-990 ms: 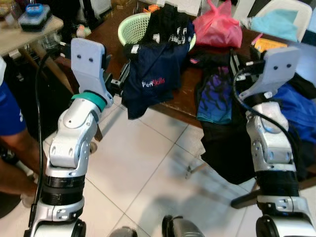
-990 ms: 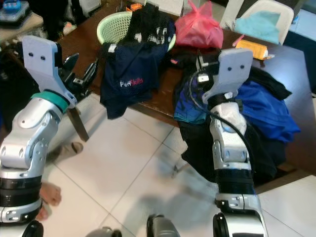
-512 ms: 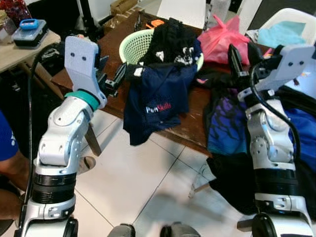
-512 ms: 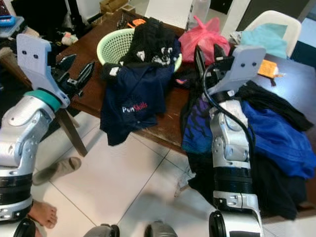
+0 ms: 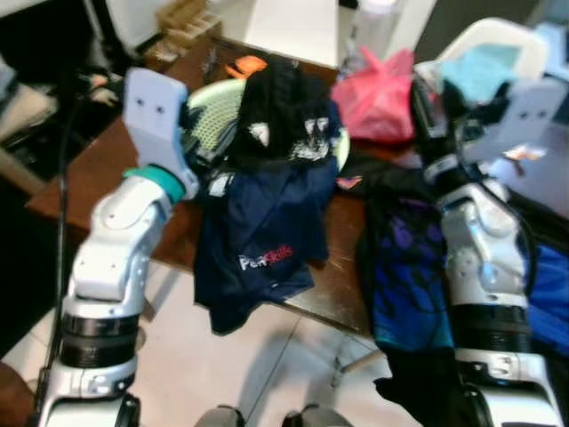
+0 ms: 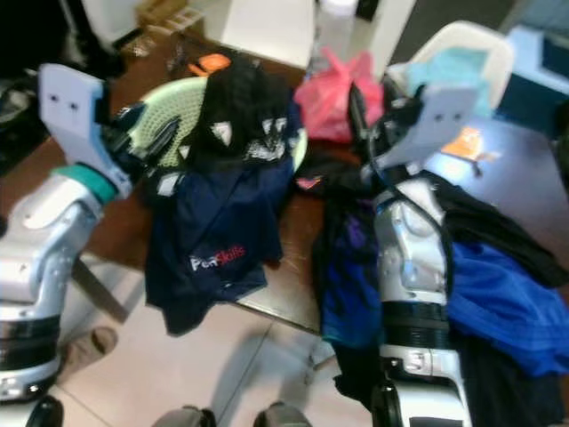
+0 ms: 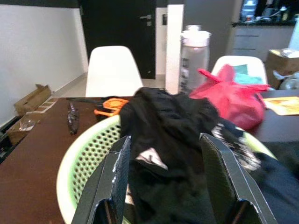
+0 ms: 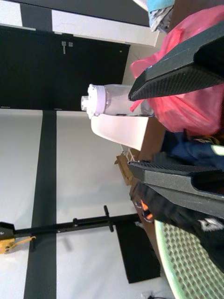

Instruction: Hang hanger

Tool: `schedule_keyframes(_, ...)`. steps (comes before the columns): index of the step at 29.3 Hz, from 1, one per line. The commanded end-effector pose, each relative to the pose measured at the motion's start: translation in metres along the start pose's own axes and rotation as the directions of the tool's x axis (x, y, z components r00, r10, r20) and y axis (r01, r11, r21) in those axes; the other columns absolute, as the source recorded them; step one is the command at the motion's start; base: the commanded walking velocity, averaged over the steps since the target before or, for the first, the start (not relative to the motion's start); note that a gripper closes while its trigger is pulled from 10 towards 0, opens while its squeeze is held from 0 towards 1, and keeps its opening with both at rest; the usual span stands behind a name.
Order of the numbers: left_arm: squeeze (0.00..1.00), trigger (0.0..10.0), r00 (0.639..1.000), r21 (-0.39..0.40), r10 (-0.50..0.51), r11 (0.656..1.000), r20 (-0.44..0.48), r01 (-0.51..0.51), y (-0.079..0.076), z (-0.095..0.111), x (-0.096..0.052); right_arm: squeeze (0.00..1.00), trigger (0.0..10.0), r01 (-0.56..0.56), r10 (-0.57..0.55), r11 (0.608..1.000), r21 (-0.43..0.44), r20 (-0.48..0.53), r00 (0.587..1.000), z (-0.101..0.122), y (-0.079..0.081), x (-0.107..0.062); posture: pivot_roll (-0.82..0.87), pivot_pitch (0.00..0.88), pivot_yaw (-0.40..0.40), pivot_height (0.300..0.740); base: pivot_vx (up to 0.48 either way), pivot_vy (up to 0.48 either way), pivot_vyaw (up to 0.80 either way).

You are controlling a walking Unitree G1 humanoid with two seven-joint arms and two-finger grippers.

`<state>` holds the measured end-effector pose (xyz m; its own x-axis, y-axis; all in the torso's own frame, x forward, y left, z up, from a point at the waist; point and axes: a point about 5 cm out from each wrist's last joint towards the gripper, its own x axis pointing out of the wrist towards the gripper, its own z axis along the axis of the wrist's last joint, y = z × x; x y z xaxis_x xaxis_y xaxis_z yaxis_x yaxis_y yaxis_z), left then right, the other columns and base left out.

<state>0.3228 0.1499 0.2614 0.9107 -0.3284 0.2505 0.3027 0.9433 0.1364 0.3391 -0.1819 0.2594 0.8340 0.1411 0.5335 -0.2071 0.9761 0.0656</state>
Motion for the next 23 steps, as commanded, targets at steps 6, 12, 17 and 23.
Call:
schedule_keyframes(6, 0.0, 10.0, 1.0, -0.012, -0.021, 1.0, -0.018, 0.021, -0.003, -0.003, -0.001, 0.0, 10.0, 0.012, -0.012, 1.0, 0.006, -0.005, 1.0, 0.0, -0.004, -0.002, 0.02, 0.039, 0.011, 0.74, 0.465, 0.0, 0.0)
schedule_keyframes(12, 0.0, 10.0, 0.998, 0.037, -0.069, 0.997, -0.013, 0.069, -0.004, 0.001, -0.003, 0.0, 10.0, 0.01, -0.01, 1.0, 0.003, -0.003, 1.0, 0.0, -0.003, -0.003, 0.02, 0.042, 0.013, 0.74, 0.077, 0.0, 0.0)
schedule_keyframes(17, 0.0, 10.0, 0.952, 0.181, -0.3, 0.934, -0.066, 0.307, -0.005, -0.002, -0.019, 0.0, 10.0, -0.005, 0.005, 1.0, -0.002, 0.007, 1.0, 0.002, -0.001, -0.001, 0.03, 0.046, 0.012, 0.74, 0.0, 0.0, 0.0)
schedule_keyframes(23, 0.0, 10.0, 0.946, 0.212, -0.295, 0.924, -0.13, 0.318, 0.01, -0.015, -0.019, 0.0, 10.0, -0.02, 0.02, 1.0, 0.0, 0.013, 1.0, 0.003, 0.002, 0.0, 0.03, 0.053, 0.008, 0.74, 0.0, 0.0, 0.0)
